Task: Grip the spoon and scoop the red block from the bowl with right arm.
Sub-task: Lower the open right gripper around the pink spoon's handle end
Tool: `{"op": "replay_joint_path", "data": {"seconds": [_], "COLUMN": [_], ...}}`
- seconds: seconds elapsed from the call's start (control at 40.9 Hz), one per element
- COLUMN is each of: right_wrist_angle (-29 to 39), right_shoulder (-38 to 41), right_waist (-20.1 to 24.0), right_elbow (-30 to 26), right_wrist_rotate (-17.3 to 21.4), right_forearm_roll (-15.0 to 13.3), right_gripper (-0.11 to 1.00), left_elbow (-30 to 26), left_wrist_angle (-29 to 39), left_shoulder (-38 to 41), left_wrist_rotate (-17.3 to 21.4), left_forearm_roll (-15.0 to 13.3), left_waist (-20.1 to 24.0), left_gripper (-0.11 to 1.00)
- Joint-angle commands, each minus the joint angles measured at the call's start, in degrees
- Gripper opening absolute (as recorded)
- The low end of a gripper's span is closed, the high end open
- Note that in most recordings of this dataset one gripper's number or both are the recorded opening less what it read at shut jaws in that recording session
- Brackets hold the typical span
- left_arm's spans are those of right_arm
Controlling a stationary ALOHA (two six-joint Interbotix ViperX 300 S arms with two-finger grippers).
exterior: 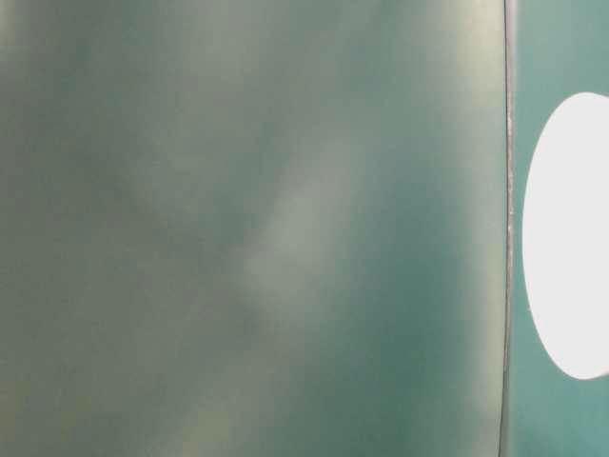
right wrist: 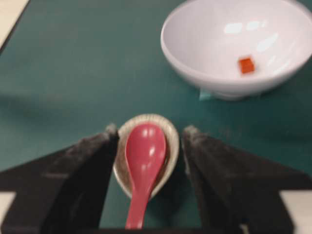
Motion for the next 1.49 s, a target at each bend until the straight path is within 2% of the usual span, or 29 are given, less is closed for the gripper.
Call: {"op": "replay_joint_path", "data": {"seconds": [0.0,0.392,0.783,0.955,1.469], "right_wrist_angle": [-5.8,-17.1,-24.8,-26.6,-29.8], "right_shoulder": [3.2,14.5,23.7,26.5,32.4], "right_waist": [1.9,9.1,18.0,20.0,20.6], "right_elbow": [0.2,2.4,1.7,0.8,-0.4], "right_wrist_rotate": [0.2,1.2,1.9,1.9,1.9], "right_forearm_roll": [1.7,8.3,17.9,19.2,19.4], "right_gripper": [0.6,0.6,0.59,0.59,0.59], "left_elbow": [-1.8,-1.8,-1.7,-1.7,-1.7], "left_wrist_angle": [-0.3,-0.3,-0.3,0.0,0.7], "left_shoulder": [0.2,0.1,0.0,0.0,0.2], "left_wrist_rotate": [0.1,0.2,0.5,0.5,0.6], "left_forearm_roll": [0.1,0.2,0.2,0.2,0.2], "left_waist": [0.1,0.2,0.1,0.2,0.1], "left_gripper": [-0.01,-0.01,-0.01,-0.01,-0.01]}}
